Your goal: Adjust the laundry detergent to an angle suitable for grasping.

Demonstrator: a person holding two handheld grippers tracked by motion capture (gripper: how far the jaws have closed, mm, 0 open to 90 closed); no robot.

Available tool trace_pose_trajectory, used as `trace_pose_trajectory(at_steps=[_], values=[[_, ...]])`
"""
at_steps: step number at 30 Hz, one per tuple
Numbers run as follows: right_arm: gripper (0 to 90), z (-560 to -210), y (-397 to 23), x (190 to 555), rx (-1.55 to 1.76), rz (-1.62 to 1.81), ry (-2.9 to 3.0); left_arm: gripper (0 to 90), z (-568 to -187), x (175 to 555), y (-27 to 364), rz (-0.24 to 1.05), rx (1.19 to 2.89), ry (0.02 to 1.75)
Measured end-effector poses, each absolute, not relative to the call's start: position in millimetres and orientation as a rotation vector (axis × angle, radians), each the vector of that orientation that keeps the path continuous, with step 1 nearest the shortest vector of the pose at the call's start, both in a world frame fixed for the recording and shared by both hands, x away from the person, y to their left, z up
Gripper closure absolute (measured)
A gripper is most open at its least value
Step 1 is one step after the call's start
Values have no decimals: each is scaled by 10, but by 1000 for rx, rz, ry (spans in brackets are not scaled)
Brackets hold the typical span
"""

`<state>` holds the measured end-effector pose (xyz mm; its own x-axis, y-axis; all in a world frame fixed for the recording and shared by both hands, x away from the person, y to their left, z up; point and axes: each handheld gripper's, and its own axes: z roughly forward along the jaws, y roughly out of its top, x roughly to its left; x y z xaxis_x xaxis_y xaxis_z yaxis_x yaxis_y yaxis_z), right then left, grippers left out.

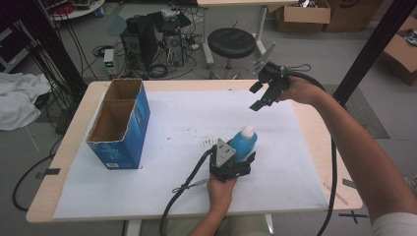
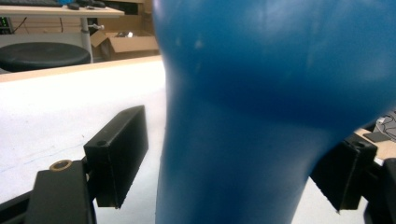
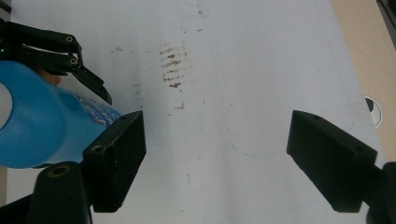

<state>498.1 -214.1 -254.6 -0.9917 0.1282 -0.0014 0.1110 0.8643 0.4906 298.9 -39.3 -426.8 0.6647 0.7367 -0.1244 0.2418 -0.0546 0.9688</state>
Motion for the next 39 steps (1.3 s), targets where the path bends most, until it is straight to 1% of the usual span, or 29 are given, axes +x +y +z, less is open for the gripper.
trace_pose_trajectory(at_steps=[13, 24, 34, 35, 39], values=[[200, -2547, -2132, 4980, 188, 789, 3001, 236, -4269, 2991, -393, 489, 1618, 820], [200, -2544, -2134, 4979, 186, 791, 2999, 280, -4267, 2986, -392, 495, 1619, 820], [200, -2547, -2138, 4982, 189, 786, 3000, 360, -4269, 2984, -396, 496, 1615, 810], [199, -2548, -2138, 4980, 188, 785, 3000, 393, -4269, 2980, -398, 496, 1615, 804], [200, -2545, -2144, 4980, 190, 788, 2999, 399, -4263, 2980, -392, 500, 1616, 798]])
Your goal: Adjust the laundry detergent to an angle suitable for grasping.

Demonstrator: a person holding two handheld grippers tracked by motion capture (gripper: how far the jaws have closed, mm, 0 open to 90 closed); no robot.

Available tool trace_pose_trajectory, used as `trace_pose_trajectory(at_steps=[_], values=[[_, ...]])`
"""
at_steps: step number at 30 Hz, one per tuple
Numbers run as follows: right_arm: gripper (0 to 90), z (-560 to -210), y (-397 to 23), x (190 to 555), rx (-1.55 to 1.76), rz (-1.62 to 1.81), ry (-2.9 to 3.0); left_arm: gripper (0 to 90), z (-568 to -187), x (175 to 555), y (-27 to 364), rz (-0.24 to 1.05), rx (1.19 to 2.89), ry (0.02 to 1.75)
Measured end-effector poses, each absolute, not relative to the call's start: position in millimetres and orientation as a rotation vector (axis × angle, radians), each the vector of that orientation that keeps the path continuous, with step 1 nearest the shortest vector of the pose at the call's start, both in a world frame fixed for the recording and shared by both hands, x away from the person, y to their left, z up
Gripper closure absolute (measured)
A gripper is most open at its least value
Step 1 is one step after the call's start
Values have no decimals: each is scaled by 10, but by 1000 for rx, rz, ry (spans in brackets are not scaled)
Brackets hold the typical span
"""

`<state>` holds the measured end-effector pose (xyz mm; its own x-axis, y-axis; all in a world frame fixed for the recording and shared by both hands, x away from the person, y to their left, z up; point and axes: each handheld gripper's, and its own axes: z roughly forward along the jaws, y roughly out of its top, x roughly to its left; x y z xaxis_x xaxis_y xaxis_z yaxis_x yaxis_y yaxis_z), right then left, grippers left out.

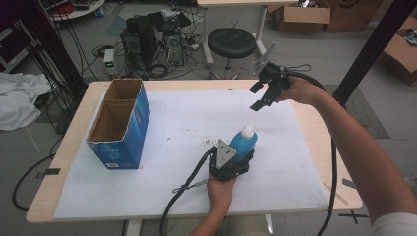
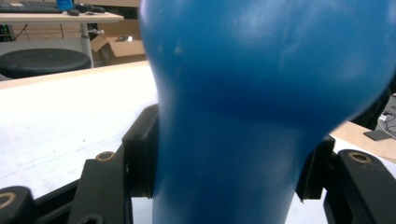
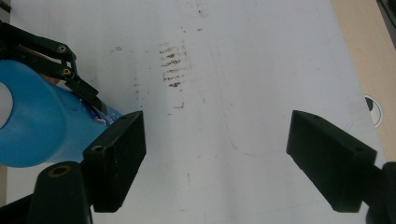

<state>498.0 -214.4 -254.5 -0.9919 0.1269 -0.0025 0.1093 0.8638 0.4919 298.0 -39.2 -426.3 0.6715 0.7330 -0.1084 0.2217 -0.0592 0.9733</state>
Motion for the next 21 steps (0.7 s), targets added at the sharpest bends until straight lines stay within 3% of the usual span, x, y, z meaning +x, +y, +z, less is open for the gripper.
trace_pose_trajectory(at_steps=[9, 21], values=[[200, -2543, -2160, 4972, 191, 789, 2998, 422, -4155, 3037, -270, 453, 1602, 799], [201, -2518, -2178, 4930, 198, 772, 2999, 430, -3625, 3187, 71, 439, 1683, 629]])
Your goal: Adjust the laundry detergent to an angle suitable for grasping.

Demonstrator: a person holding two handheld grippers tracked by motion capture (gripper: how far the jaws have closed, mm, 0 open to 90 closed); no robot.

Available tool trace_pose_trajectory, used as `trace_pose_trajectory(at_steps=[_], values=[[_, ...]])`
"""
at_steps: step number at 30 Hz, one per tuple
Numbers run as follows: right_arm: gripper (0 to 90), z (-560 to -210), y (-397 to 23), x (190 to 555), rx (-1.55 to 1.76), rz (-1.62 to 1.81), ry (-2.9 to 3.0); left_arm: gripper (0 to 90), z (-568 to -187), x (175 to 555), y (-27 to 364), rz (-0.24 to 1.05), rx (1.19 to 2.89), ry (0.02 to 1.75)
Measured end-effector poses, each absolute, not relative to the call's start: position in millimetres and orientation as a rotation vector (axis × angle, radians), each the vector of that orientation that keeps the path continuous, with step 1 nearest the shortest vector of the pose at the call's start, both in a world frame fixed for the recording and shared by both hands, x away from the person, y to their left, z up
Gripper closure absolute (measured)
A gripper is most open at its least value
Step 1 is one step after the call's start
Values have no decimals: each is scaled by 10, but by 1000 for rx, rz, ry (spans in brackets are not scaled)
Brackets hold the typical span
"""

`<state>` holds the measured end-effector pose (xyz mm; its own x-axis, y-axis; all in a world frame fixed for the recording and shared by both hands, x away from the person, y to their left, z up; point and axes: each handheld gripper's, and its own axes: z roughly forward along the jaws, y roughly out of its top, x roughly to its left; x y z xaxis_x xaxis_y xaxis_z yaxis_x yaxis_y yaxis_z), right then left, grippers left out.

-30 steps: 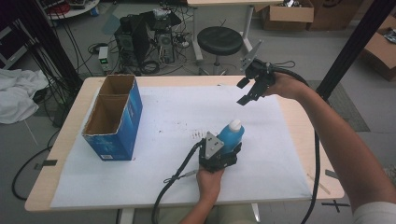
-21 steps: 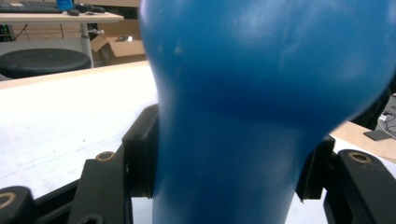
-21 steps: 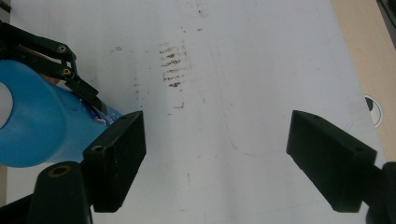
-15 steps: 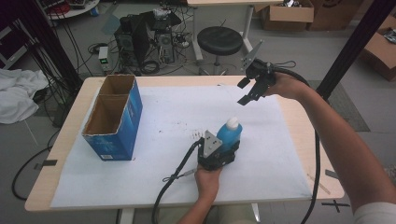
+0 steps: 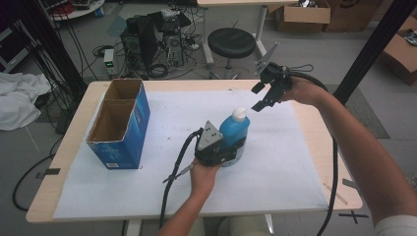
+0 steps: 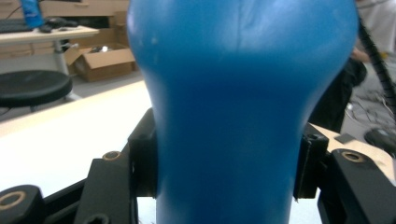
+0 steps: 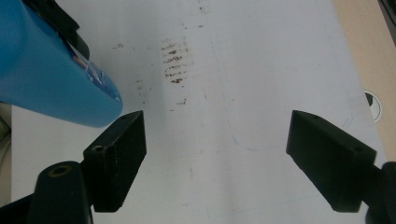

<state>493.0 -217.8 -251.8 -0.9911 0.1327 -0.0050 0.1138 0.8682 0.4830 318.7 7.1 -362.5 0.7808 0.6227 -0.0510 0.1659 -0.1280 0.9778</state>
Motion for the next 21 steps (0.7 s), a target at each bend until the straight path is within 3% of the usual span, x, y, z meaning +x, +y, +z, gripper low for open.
trace_pose_trajectory(at_steps=[9, 21], values=[[202, -2497, -2166, 4876, 197, 765, 3002, 431, -3442, 3402, 389, 327, 1710, 557], [202, -2491, -2160, 4823, 213, 745, 3003, 435, -3496, 3630, 518, 172, 1834, 400]])
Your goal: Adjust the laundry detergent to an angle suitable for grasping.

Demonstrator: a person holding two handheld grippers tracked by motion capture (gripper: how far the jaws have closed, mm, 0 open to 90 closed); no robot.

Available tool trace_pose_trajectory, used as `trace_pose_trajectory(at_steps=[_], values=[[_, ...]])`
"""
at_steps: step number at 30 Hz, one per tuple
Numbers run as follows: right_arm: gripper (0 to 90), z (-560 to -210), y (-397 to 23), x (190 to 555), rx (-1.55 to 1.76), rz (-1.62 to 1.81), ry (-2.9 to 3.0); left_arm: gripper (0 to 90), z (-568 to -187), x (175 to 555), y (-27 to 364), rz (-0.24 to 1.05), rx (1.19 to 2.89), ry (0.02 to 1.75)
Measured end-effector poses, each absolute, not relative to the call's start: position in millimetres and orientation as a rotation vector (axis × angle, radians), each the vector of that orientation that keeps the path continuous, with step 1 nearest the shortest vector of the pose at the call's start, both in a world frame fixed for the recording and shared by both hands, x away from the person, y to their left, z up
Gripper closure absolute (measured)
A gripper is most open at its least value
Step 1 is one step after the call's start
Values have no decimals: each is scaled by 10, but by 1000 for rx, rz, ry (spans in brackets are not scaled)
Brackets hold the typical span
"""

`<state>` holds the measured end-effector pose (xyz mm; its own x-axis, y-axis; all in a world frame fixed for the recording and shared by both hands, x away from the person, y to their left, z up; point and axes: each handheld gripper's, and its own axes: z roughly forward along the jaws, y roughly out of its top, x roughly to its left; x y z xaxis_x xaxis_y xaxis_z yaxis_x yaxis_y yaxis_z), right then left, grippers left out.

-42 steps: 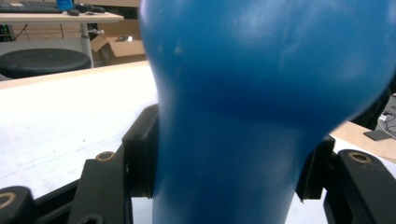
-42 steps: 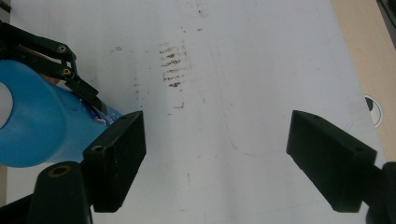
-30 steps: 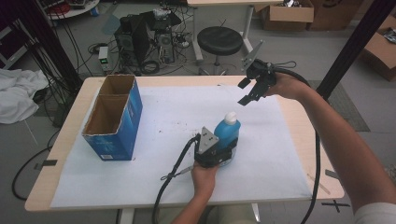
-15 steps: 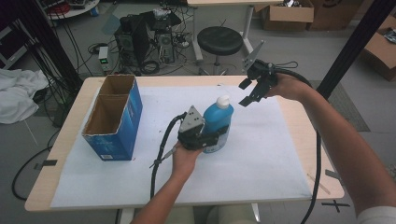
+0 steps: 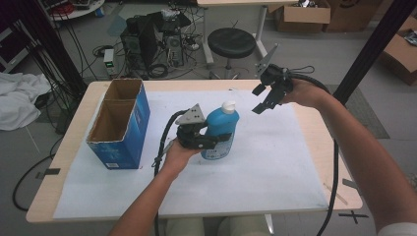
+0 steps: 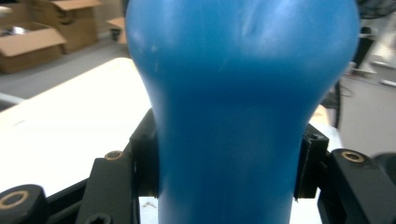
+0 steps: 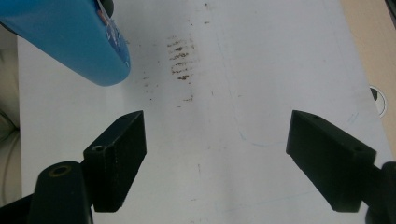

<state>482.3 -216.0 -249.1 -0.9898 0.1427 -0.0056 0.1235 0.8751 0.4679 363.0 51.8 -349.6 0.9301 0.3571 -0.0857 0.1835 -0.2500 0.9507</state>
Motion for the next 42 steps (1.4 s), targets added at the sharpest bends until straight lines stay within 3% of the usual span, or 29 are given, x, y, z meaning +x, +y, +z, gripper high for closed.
trace_pose_trajectory(at_steps=[13, 42], values=[[202, -2525, -2147, 4778, 233, 719, 3010, 438, -3625, 3689, 497, 91, 1867, 187], [201, -2559, -2137, 4763, 275, 671, 3029, 439, -4010, 3722, 511, 40, 1846, 130]])
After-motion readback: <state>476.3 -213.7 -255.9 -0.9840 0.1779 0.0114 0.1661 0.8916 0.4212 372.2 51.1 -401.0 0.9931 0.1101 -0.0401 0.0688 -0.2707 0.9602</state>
